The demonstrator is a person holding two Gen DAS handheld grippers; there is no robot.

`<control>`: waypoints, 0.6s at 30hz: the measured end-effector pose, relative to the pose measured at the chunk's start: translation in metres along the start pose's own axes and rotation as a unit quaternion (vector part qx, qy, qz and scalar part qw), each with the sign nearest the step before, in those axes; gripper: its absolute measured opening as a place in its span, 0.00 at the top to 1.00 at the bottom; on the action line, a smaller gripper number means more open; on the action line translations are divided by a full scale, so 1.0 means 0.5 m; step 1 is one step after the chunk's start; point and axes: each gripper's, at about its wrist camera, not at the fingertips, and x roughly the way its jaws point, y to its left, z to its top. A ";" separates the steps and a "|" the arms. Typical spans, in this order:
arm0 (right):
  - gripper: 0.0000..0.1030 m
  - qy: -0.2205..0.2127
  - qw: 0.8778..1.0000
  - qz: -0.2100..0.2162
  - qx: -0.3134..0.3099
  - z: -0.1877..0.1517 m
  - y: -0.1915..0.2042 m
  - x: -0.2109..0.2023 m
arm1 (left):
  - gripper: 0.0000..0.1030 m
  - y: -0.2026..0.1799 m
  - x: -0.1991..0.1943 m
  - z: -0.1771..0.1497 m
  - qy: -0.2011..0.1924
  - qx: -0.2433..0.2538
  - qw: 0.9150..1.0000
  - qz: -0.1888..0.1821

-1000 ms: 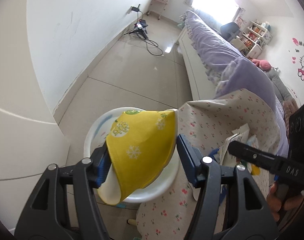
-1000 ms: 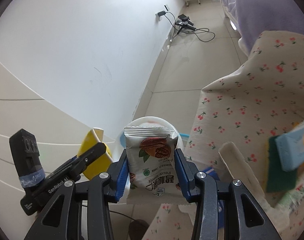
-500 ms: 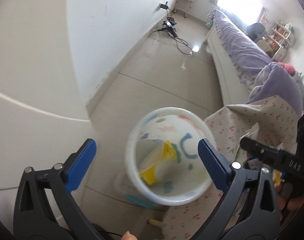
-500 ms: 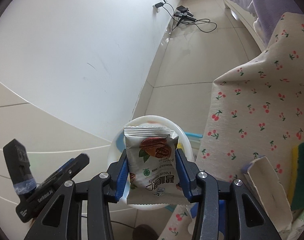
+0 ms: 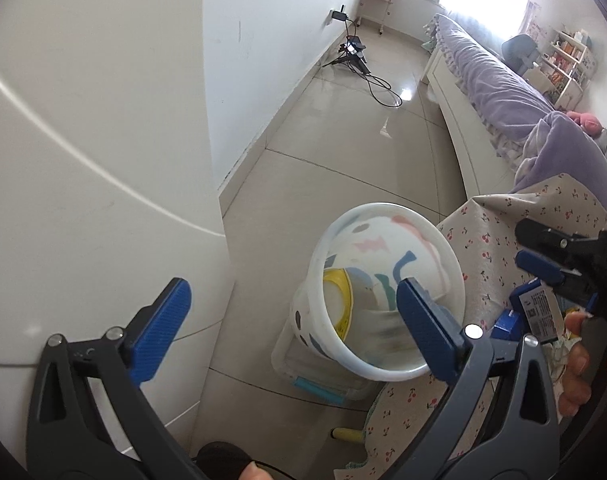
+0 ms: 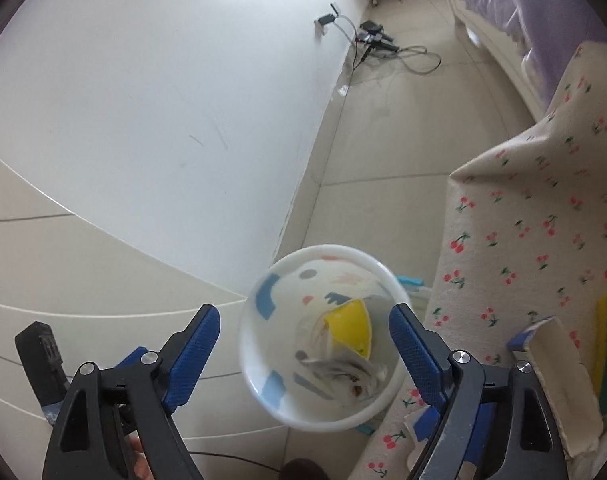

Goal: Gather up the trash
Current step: 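Release the yellow bowl into the wastebasket while the right gripper drops the snack packet in, then grasp the blue biscuit box with the left gripper while the right grasps a grey wrapper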

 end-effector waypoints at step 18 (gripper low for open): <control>0.14 -0.029 0.994 -0.087 -0.063 -0.056 0.011 -0.179 | 0.01 -0.089 -0.062 -0.030 0.010 0.038 0.998 -0.054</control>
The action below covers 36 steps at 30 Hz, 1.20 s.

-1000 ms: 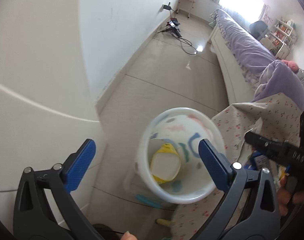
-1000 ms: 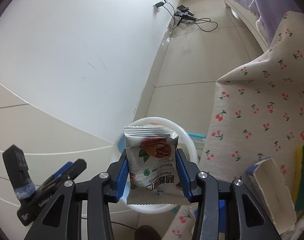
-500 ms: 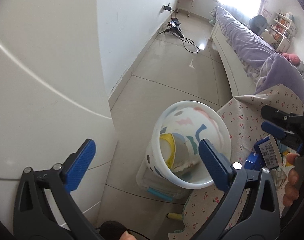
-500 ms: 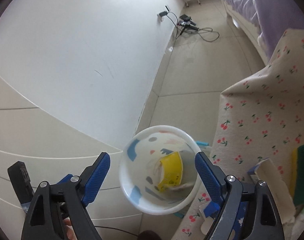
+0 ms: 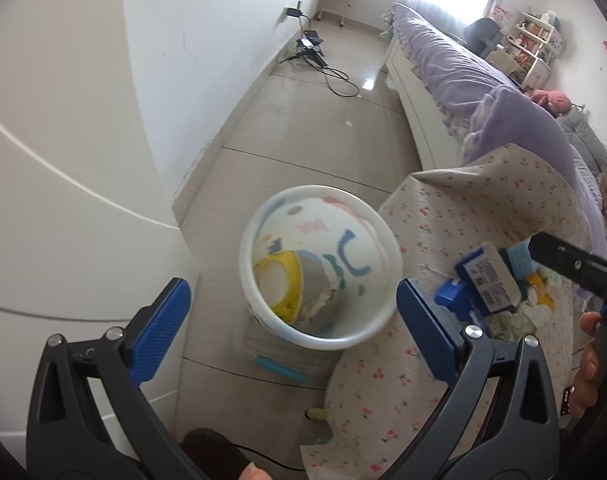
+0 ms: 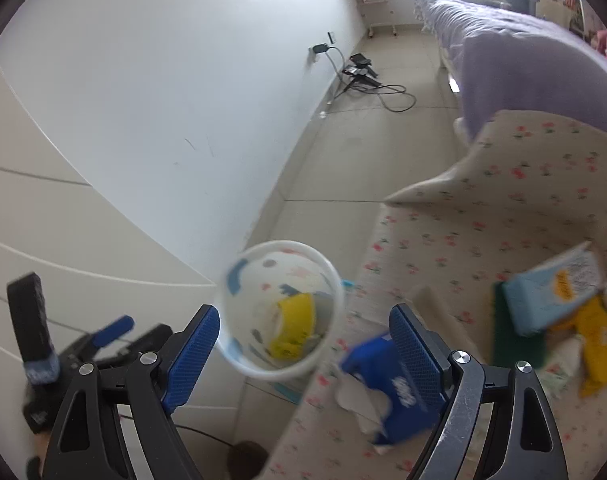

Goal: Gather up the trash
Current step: 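Grasp the blue biscuit box with the left gripper while the right grasps a grey wrapper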

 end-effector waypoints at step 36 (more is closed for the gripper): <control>0.15 0.096 0.992 -0.064 0.046 -0.144 -0.267 -0.036 | 0.01 -0.169 0.026 -0.081 0.057 0.081 0.995 -0.024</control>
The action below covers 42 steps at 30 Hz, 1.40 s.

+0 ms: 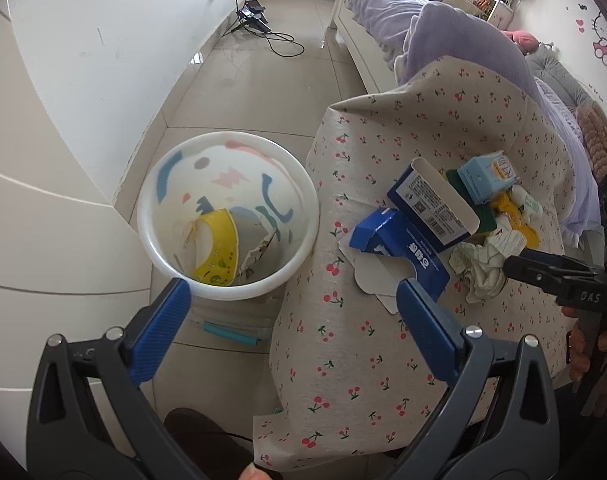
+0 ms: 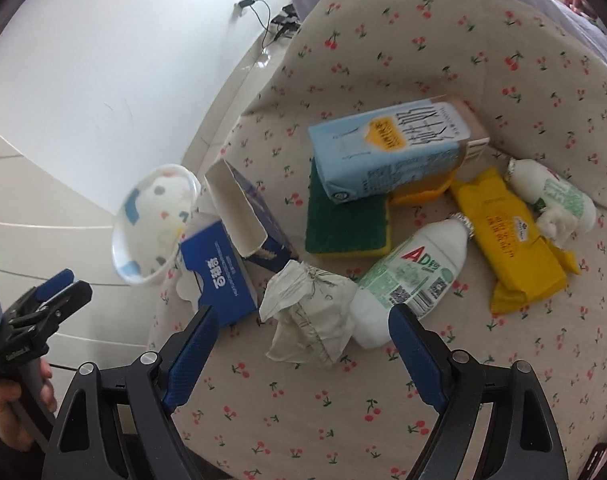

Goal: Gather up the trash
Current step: 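Grasp the blue biscuit box with the left gripper while the right grasps a grey wrapper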

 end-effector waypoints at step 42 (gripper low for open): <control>0.62 -0.095 0.994 -0.019 0.041 -0.026 -0.166 -0.127 | 0.15 -0.238 0.194 -0.025 -0.017 -0.082 0.988 0.128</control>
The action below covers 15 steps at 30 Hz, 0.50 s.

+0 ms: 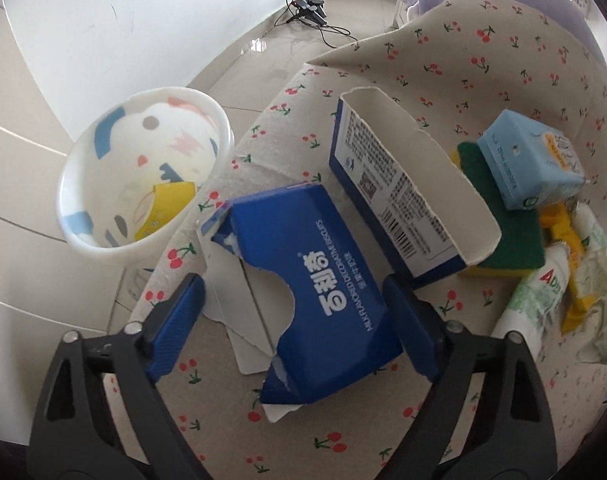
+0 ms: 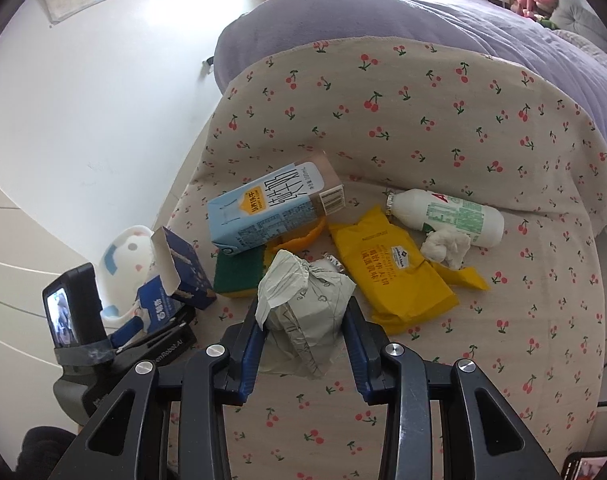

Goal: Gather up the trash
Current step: 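Grasp the blue biscuit box with the left gripper while the right grasps a grey wrapper, then carry the blue box and grey wrapper over the wastebasket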

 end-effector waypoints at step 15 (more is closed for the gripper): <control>0.62 -0.006 1.000 0.002 -0.013 0.012 0.030 -0.001 | 0.51 0.027 -0.035 0.007 -0.005 0.026 0.996 -0.084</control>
